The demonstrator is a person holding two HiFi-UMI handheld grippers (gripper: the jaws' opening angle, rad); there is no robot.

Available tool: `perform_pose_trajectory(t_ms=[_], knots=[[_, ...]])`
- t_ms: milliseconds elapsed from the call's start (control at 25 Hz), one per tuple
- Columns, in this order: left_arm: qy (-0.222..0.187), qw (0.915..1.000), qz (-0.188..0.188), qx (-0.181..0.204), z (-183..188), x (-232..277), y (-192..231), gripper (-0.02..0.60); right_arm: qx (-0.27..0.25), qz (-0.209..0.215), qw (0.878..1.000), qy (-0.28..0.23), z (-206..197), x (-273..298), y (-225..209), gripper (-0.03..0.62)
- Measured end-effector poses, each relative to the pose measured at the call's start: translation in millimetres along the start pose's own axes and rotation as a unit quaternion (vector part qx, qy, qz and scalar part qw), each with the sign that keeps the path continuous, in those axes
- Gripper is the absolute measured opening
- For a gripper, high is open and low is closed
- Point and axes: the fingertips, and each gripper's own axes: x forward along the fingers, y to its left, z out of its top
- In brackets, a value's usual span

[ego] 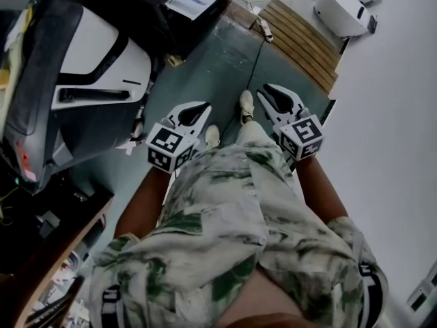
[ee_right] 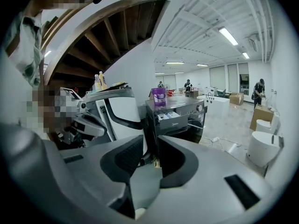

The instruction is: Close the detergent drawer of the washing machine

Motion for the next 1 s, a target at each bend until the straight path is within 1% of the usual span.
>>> perform_pose_trajectory(t_ms=[160,480,760,1000], knots=[[-0.008,0.9993,0.034,-0.013,15.9,6.7,17.4,0.025,-0.005,0.024,1.000,0.003,9.0,26.8,-21.9,0.127],[-0.022,0.9936,0.103,-0.041,61.8,45.8,57.8,0.025,-0.046,0.083,0.995,0.008,44.6,94.9,-89.4,0.138],[-0.035,0.9854,0.153,-0.065,93.1,83.7,76.4,0.025,-0.065,0.132,0.989,0.019,59.7,138.5,-137.2,0.149],[-0.043,0.9751,0.199,-0.087,112.8,105.4,84.2,0.024,-0.080,0.171,0.982,0.028,66.2,170.7,-166.8,0.150]])
